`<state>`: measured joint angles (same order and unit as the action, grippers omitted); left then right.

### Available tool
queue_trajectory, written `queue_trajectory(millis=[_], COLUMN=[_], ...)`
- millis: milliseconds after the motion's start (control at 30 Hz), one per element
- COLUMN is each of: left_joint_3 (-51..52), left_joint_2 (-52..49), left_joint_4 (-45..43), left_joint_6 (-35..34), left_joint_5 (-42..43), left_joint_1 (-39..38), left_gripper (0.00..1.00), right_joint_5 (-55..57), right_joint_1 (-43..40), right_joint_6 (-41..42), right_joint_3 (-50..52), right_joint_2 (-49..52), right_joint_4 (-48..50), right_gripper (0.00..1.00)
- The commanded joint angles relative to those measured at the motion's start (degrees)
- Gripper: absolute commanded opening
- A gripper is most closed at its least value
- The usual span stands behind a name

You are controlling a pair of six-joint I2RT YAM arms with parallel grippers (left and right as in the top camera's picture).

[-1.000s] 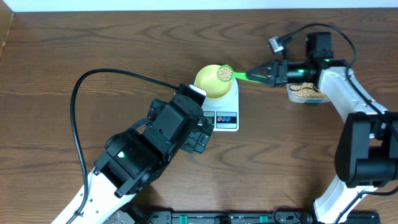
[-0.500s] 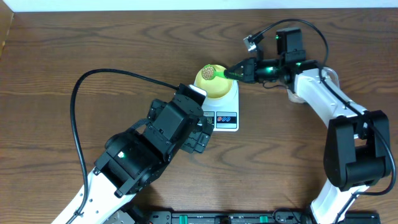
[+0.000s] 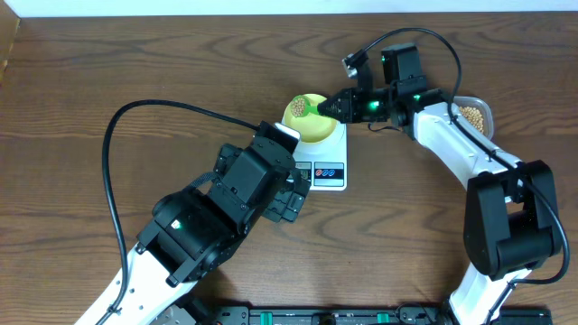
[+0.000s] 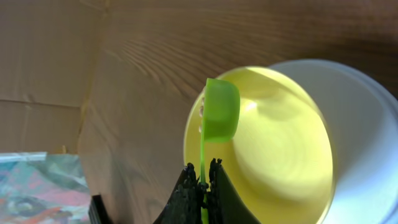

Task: Scoop item into bowl and weigh 50g on scale
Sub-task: 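Tip the scoop with the right gripper to pour soybeans into the bowl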

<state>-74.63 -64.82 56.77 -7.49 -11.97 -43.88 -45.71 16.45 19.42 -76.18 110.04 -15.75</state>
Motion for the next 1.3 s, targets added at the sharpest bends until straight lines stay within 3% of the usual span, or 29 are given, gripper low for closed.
queue_trajectory(millis=[0, 300, 667, 1033, 1267], left_joint_3=[-0.3, -0.3, -0.3, -0.3, -0.3], left_joint_2=[0.5, 0.5, 0.5, 0.5, 0.5], left_joint_4=[0.2, 0.2, 0.2, 0.2, 0.2], left_joint_6=[-0.1, -0.1, -0.1, -0.1, -0.1], left_joint_5=[-0.5, -0.5, -0.5, -0.5, -0.5], left_joint_1=[0.2, 0.2, 0.2, 0.2, 0.2], left_gripper=[0.98, 0.98, 0.98, 0.98, 0.98], right_joint_5=[3.7, 17.3, 38.4, 58.7, 60.2], right_joint_1=[0.8, 4.5, 11.6, 18.8, 20.4], right_joint_6=[-3.8, -17.1, -27.2, -30.9, -30.8], right_joint_3=[-2.9, -13.7, -24.1, -28.1, -28.1], right_joint_2=[-0.1, -0.2, -0.2, -0.3, -0.4], right_joint_4=[-2.0, -18.3, -33.4, -38.5, -38.8], right_gripper=[0.01, 0.01, 0.01, 0.01, 0.01])
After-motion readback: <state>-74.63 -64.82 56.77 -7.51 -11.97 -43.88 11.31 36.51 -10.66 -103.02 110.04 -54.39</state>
